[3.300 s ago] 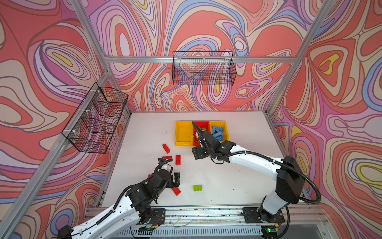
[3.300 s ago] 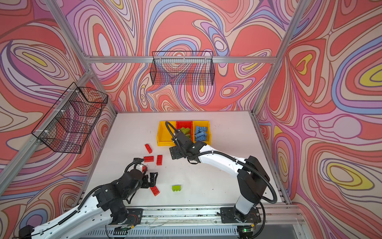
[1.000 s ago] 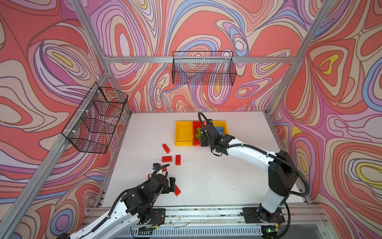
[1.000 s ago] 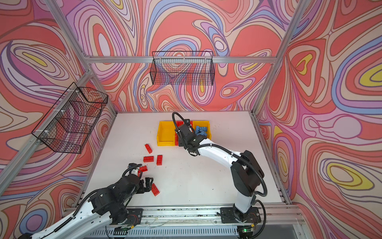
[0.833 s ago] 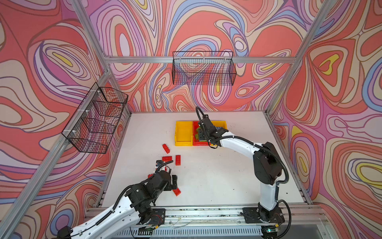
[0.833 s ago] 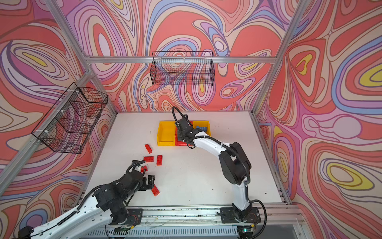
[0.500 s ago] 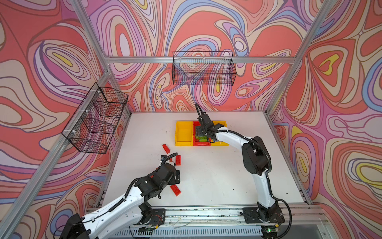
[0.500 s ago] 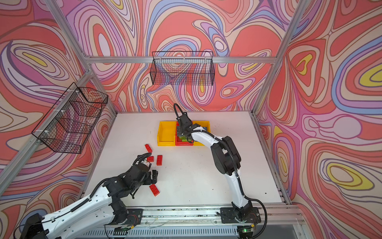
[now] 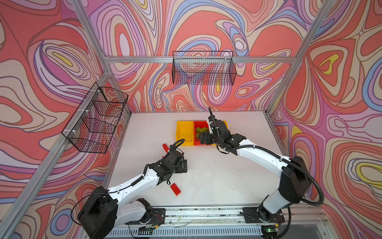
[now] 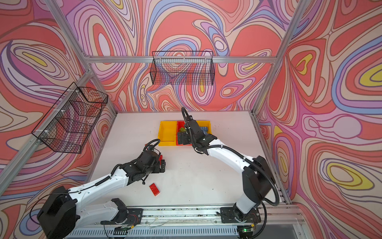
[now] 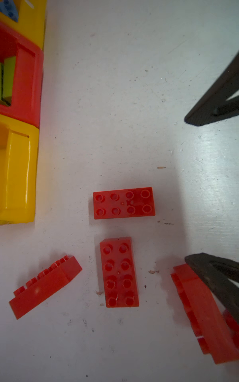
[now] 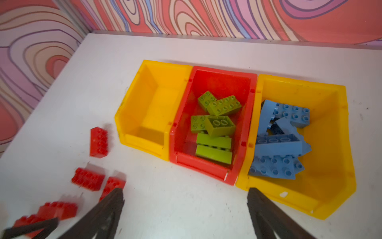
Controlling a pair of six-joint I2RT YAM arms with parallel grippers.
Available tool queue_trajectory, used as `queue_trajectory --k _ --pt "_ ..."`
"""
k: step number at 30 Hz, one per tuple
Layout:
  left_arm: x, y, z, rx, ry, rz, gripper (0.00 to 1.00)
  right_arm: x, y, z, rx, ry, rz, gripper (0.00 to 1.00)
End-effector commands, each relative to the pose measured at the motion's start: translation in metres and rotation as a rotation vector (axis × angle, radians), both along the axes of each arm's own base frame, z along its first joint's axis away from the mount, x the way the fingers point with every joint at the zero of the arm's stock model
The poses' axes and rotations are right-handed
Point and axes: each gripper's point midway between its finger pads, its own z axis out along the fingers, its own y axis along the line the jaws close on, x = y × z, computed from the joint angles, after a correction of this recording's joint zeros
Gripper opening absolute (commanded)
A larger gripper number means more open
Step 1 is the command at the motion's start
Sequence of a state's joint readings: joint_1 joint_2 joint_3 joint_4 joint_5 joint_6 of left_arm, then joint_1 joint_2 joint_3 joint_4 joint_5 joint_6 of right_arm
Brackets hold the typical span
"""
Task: Sort the legos into containers by color
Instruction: 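Grasp a red 2x2 brick with the left gripper while the right arm draws back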
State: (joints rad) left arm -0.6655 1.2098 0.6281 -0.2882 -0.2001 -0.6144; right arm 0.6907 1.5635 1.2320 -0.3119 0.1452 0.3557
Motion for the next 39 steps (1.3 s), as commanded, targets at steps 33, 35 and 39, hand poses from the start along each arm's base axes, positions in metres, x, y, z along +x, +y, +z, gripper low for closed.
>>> queue_trajectory --k 33,35,39 --pt "0.061 -0.003 -0.057 0.082 0.167 0.029 0.39 -0.099 -0.065 -0.034 0.048 0.068 -0.088 0.98" --pt "0.060 -0.004 -0.059 0.080 0.177 0.029 0.31 -0.100 -0.065 -0.033 0.051 0.066 -0.088 0.98" --pt "0.060 -0.003 -0.057 0.082 0.182 0.034 0.22 -0.101 -0.068 -0.033 0.051 0.064 -0.091 0.98"
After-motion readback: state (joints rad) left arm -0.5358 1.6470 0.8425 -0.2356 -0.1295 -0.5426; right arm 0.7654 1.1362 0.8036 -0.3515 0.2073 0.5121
